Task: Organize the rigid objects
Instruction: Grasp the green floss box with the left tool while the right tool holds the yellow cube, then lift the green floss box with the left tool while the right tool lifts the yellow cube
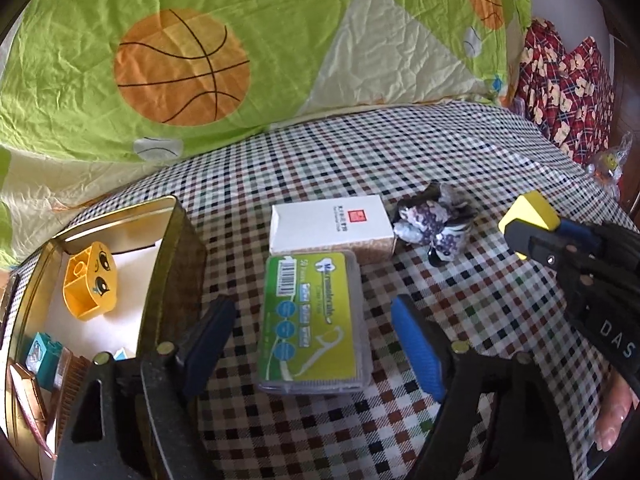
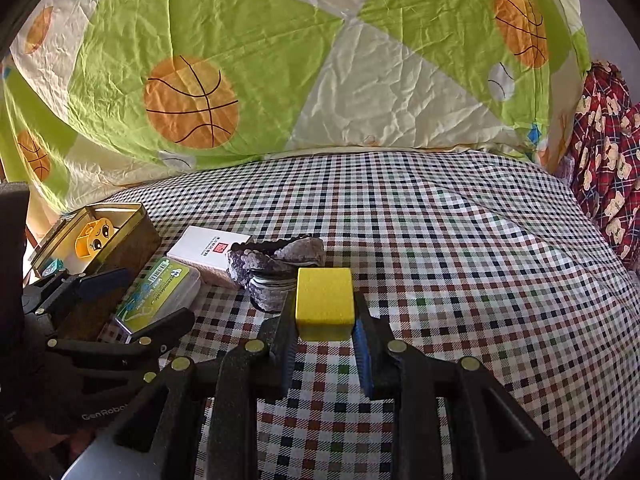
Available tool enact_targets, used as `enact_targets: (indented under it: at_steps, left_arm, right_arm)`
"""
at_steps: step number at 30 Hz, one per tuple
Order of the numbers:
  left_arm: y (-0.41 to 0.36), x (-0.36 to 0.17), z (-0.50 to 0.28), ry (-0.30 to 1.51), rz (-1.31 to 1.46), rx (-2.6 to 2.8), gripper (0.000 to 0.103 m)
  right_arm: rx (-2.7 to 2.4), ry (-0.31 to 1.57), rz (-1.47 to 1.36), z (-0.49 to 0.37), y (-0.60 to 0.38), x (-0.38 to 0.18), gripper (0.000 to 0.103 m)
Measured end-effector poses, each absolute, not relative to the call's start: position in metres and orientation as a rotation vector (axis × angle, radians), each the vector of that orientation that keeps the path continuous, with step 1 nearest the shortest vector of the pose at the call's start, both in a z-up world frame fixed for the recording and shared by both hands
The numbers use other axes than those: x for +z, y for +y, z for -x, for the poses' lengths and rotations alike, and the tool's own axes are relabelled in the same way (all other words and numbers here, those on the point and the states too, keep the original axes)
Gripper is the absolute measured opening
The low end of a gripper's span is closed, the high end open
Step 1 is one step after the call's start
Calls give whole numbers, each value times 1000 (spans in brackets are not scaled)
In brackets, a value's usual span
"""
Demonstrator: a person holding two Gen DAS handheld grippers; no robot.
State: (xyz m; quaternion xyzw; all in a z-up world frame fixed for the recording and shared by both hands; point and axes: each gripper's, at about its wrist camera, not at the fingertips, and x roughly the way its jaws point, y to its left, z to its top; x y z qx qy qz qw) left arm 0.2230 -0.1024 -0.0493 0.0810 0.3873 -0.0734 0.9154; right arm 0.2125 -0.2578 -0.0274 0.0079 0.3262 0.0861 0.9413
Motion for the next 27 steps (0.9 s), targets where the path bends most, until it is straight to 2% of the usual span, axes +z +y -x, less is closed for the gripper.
enact_targets:
  at_steps: [4,6,8,12,27]
  left_arm:
    - [-112,-53,-225,824,-204,-186,80]
    - [-112,-58,-230,871,-192,-203,67]
    - [-103,-59,-235,896,-121,-227,67]
    - [-98,-59,-233,893,-86,-232,54]
    - [-99,-38,-209,718,-144,-140,54]
  right_arm:
    - [170,666,-4,-212,-256,-28,27]
    - [168,664,0,-212,-256,-28,27]
    - [166,664,2,-212,-256,-28,27]
    - [163,655,5,-211,-256,-28,27]
    - [202,574,-14,-198,-259,-18,27]
